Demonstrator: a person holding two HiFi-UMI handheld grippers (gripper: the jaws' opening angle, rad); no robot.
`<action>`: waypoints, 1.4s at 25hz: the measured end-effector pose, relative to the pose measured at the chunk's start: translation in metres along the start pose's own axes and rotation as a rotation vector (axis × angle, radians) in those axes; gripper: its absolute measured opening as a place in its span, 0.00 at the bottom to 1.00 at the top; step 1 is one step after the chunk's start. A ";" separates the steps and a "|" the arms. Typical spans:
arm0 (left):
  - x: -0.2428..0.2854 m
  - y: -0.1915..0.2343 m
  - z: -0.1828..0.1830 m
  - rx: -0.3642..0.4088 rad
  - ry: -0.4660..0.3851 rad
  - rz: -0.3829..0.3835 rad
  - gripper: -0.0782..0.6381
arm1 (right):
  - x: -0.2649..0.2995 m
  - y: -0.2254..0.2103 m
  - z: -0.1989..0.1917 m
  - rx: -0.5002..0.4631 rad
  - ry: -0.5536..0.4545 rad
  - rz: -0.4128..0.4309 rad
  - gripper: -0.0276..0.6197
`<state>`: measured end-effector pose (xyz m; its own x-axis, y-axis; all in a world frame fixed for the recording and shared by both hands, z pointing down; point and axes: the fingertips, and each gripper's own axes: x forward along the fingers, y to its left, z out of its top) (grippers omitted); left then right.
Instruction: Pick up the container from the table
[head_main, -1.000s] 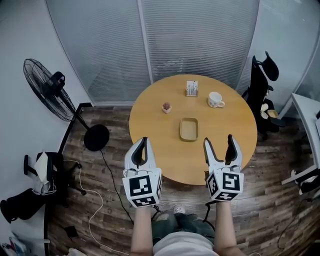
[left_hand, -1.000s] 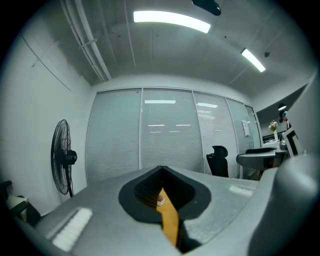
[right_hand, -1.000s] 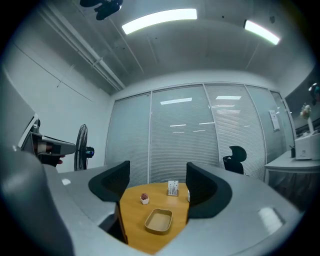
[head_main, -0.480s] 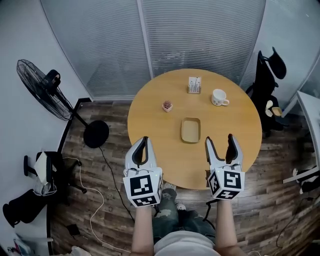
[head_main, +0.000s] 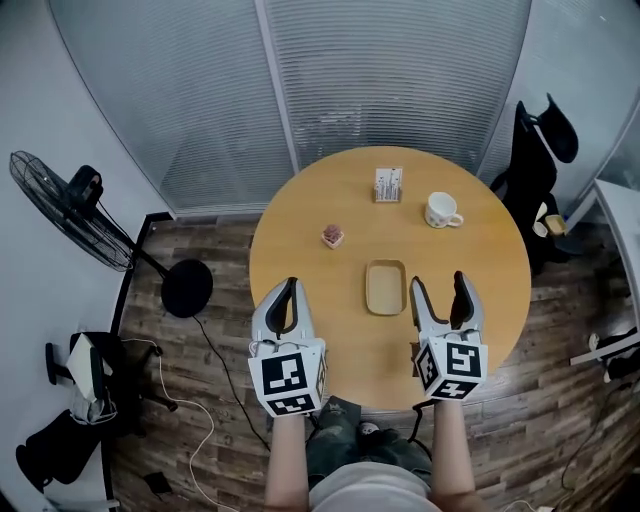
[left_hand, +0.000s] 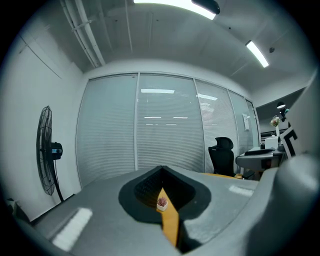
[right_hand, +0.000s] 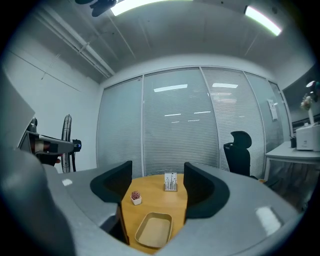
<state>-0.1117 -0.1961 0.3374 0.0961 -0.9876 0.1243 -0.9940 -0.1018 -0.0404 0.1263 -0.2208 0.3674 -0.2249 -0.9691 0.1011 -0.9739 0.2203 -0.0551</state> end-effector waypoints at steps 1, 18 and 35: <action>0.009 0.002 0.001 0.001 0.000 -0.007 0.11 | 0.007 -0.001 0.001 0.002 0.000 -0.007 0.59; 0.127 0.014 -0.020 -0.013 0.063 -0.141 0.11 | 0.093 -0.019 -0.020 0.039 0.061 -0.114 0.49; 0.169 0.004 -0.084 -0.037 0.218 -0.188 0.11 | 0.123 -0.025 -0.096 0.022 0.284 -0.082 0.48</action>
<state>-0.1040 -0.3536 0.4416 0.2691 -0.9024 0.3365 -0.9615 -0.2721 0.0392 0.1198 -0.3344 0.4766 -0.1477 -0.9132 0.3797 -0.9890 0.1367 -0.0561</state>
